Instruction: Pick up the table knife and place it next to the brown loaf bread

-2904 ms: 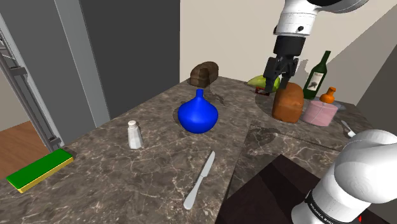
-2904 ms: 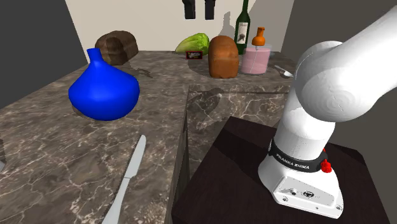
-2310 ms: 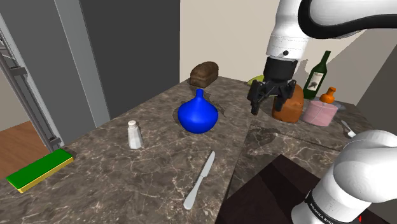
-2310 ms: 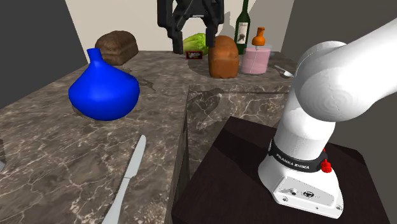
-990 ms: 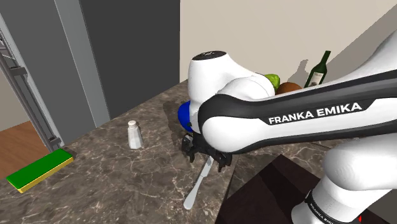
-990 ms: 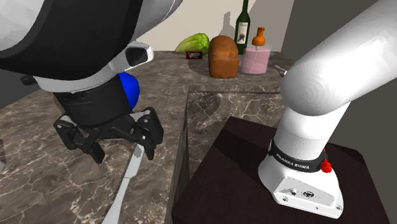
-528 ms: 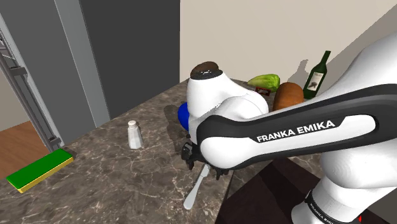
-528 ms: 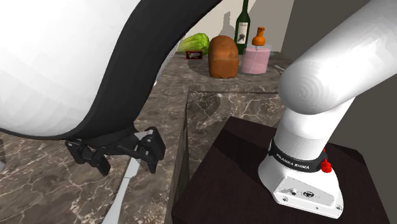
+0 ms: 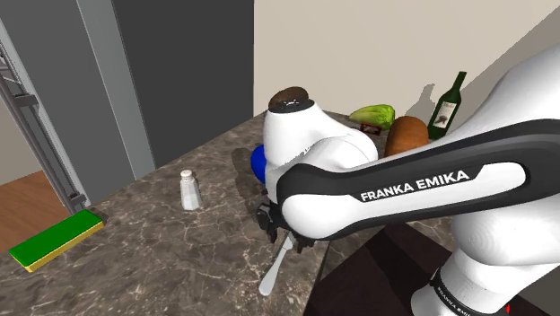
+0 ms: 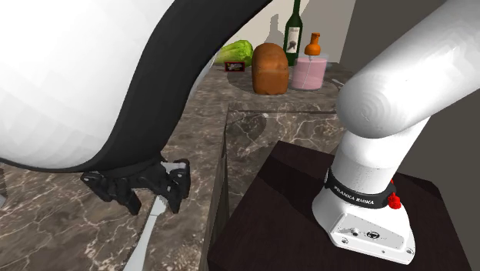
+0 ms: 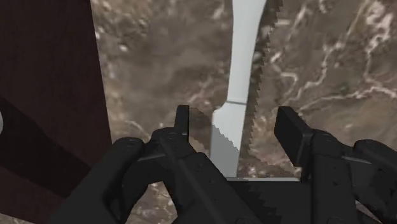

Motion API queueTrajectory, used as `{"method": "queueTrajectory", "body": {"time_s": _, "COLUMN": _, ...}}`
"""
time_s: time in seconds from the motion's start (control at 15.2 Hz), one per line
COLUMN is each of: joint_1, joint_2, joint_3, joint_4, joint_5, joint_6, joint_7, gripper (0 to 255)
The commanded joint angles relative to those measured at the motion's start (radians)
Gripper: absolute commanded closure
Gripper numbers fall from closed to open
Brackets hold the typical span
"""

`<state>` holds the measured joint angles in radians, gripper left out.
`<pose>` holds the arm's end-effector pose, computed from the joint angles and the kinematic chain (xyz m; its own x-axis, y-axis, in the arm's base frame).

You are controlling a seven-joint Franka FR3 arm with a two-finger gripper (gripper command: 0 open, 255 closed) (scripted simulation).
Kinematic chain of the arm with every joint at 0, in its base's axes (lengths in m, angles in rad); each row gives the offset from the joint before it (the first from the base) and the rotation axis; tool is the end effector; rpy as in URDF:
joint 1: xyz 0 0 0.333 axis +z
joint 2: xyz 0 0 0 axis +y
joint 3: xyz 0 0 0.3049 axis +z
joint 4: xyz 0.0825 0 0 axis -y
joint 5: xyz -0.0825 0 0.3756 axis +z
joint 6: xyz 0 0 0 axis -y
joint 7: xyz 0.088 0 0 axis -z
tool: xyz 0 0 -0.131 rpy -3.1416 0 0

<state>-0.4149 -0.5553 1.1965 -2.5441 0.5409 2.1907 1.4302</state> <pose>0.3033 0.2905 0.3053 0.4807 -0.8723 0.0888 -0.8767 -0.4799 0.0321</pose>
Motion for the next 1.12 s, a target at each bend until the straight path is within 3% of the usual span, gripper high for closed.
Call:
{"method": "queueTrajectory", "body": {"time_s": 0.0, "joint_1": 0.0, "joint_2": 0.002, "joint_3": 0.002, "joint_4": -0.004, "joint_5": 0.0, "joint_6": -0.008, "joint_7": 0.0, "gripper": 255}}
{"method": "queueTrajectory", "body": {"time_s": 0.46, "joint_1": -0.037, "joint_2": 0.024, "joint_3": 0.025, "joint_4": 0.011, "joint_5": -0.016, "joint_6": 0.004, "joint_7": 0.001, "gripper": 255}}
{"method": "queueTrajectory", "body": {"time_s": 0.53, "joint_1": 0.0, "joint_2": 0.002, "joint_3": 0.002, "joint_4": -0.004, "joint_5": -0.001, "joint_6": -0.007, "joint_7": 0.001, "gripper": 255}}
{"method": "queueTrajectory", "body": {"time_s": 1.06, "joint_1": 0.059, "joint_2": -0.064, "joint_3": -0.109, "joint_4": 0.045, "joint_5": -0.018, "joint_6": -0.136, "joint_7": -0.011, "gripper": 255}}
